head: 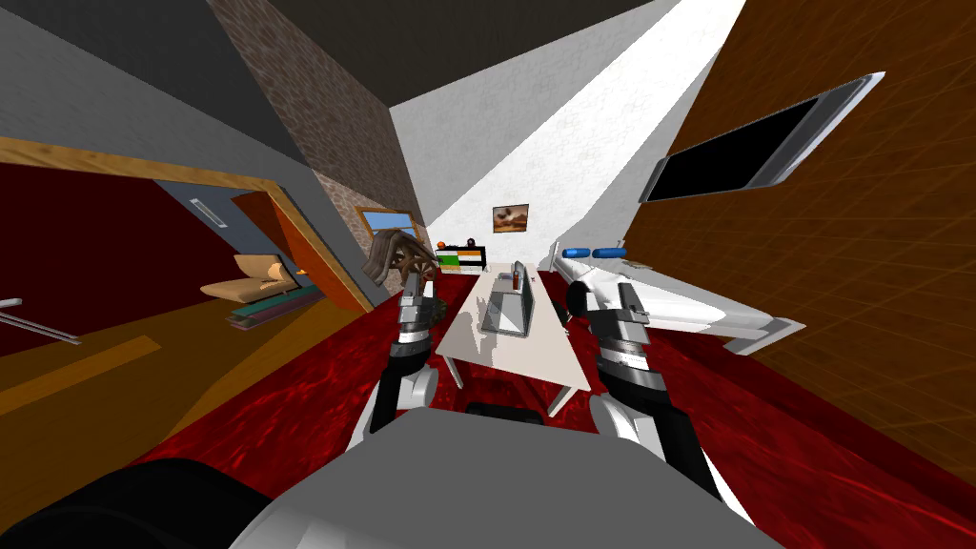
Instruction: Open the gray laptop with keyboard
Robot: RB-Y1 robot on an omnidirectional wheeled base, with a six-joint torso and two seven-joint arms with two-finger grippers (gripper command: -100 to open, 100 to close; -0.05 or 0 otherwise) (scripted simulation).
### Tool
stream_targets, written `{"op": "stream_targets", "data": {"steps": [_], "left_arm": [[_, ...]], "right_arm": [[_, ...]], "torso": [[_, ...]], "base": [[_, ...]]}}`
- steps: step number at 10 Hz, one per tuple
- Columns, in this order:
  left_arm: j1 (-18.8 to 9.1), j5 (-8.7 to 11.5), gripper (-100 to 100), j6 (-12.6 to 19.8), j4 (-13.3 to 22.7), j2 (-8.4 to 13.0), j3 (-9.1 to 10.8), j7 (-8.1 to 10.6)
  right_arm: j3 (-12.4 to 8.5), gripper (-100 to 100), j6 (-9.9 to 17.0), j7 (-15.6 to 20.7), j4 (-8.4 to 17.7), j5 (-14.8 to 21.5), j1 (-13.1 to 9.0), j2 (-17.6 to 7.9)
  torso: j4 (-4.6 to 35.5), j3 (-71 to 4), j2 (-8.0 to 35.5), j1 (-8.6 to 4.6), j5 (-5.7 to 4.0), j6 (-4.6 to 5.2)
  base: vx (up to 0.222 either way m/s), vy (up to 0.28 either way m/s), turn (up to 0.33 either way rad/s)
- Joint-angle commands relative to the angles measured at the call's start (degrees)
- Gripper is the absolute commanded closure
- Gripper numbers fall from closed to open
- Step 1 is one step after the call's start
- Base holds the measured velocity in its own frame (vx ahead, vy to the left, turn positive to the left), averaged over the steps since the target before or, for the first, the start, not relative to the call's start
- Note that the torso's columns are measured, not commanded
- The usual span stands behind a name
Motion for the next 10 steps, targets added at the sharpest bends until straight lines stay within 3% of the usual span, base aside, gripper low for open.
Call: {"op": "stream_targets", "data": {"steps": [1,9,10], "left_arm": [[0.00,0.00,0,0.00,0.00,0.00,0.00,0.00],[0.00,0.00,0,-0.01,-0.02,0.00,0.00,0.00],[0.00,0.00,0,-0.01,-0.02,0.00,0.00,0.00]], "right_arm": [[0.00,0,0.00,0.00,0.00,0.00,0.00,0.00],[0.00,0,-0.01,0.00,-0.02,0.00,0.00,0.00],[-0.43,-100,0.19,0.44,0.27,0.53,0.04,-1.62]], "torso": [[2.35,-4.67,2.32,0.00,0.00,0.00],[35.37,-70.73,35.39,0.00,0.00,0.00],[39.60,-79.19,39.62,0.00,0.00,0.00]], "base": [[0.000,0.000,0.000],[0.000,0.000,0.000],[-0.002,0.011,0.028]]}}
